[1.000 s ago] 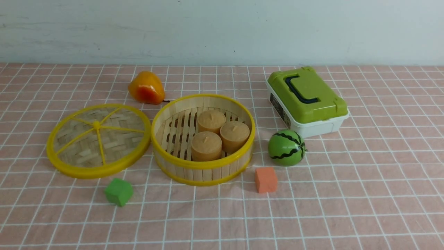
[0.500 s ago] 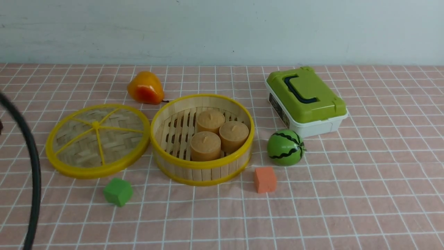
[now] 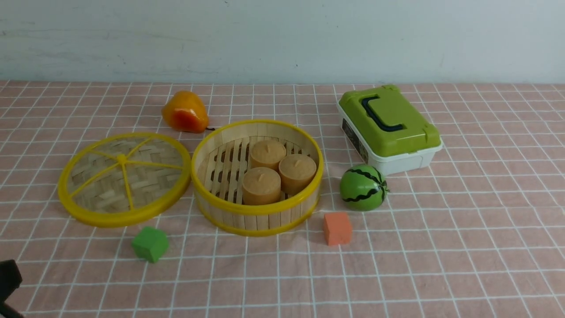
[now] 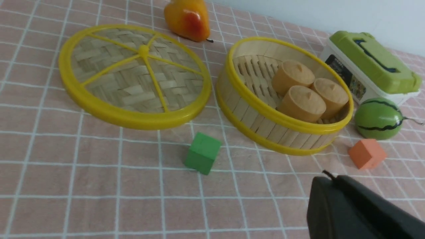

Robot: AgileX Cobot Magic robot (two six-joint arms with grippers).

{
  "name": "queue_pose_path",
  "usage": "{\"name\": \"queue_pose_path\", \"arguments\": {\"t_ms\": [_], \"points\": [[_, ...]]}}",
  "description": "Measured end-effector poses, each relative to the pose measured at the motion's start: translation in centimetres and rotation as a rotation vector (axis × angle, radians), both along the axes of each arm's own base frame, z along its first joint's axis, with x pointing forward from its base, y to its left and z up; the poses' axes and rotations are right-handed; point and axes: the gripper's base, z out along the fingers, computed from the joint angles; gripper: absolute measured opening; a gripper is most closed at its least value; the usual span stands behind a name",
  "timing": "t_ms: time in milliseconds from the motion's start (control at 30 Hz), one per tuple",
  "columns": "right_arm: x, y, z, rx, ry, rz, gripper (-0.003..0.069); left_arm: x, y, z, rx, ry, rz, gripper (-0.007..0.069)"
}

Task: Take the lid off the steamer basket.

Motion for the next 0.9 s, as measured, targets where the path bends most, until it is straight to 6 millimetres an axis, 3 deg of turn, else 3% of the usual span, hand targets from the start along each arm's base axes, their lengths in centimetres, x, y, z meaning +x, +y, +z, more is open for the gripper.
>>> {"name": "queue_pose_path", "arguments": {"t_ms": [100, 267, 333, 367, 467, 600, 900], "points": [[0.0, 0.0, 0.0, 0.000, 0.000, 0.000, 0.0241, -0.4, 0.3, -0.9, 0.044, -0.051, 0.018, -0.0013], [0.0, 0.0, 0.0, 0.000, 0.000, 0.000, 0.0241, -1.5, 1.1, -4.6, 0.027, -0.202, 0.107, -0.0013], [0.0, 0.0, 0.0, 0.000, 0.000, 0.000, 0.0241, -1.6, 1.2, -5.8, 0.019, -0.202, 0.119, -0.0013], [0.0, 0.0, 0.0, 0.000, 0.000, 0.000, 0.0241, -1.4, 1.3, -7.8, -0.007, -0.162, 0.135, -0.0013], [0.0, 0.0, 0.0, 0.000, 0.000, 0.000, 0.0241, -1.3, 1.3, -10.5, -0.049, -0.068, 0.151, -0.0013], [0.0, 0.0, 0.0, 0.000, 0.000, 0.000, 0.0241, -1.4, 1.2, -11.5, -0.013, 0.014, 0.138, -0.0013], [0.0, 0.0, 0.0, 0.000, 0.000, 0.000, 0.0241, -1.5, 1.2, -11.6, 0.111, 0.011, 0.094, -0.0013]]}}
